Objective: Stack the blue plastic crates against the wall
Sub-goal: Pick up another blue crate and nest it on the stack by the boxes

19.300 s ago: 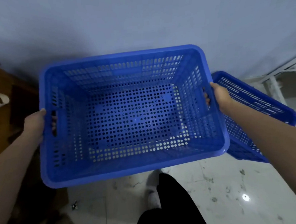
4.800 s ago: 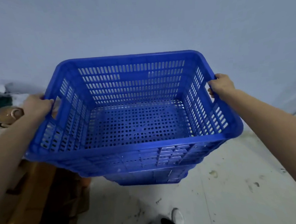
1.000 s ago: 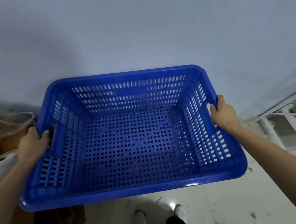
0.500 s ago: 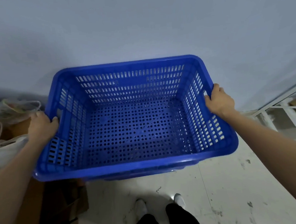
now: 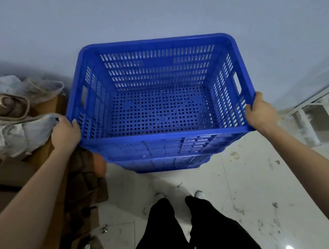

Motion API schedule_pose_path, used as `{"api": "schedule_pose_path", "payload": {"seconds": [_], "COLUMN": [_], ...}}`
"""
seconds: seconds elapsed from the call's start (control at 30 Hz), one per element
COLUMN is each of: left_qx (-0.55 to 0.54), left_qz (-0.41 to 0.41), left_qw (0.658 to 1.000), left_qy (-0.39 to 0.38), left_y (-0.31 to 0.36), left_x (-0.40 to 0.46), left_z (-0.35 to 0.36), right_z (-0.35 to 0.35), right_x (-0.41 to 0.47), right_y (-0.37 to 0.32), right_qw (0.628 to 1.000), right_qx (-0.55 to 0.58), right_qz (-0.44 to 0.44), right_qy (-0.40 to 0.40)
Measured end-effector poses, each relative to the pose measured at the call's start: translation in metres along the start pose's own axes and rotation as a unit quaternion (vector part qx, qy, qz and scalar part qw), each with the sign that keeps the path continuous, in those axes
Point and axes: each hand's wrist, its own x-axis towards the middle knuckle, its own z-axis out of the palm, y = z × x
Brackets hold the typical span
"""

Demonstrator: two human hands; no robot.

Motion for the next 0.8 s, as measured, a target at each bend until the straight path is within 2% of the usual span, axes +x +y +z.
{"api": "schedule_pose_path", "payload": {"seconds": [0.23,0.6,0.8], "left_qx": [-0.015,-0.016,-0.002], "left_qz": [-0.018,-0.029,-0.036], "left_qw": [1.0,0.999,0.998], "left_qy": [0.008,0.022,-0.042], "left_y": [-0.001,-0.005,0.004], "left_x": [0.002,0.01,0.032], "left_z": [0.003,0.011,0.005], "right_z": [0.001,-0.002,-0.005], "right_x": [-0.005,-0.004,0.017], "right_y": [-0.003,-0.006,-0.013], "right_qw": [0.999,1.0,0.998], "right_qx": [0.011,0.007,-0.061], "right_qz": [0.02,0.017,0.016], "right_qy": [0.031,0.024,-0.012]}}
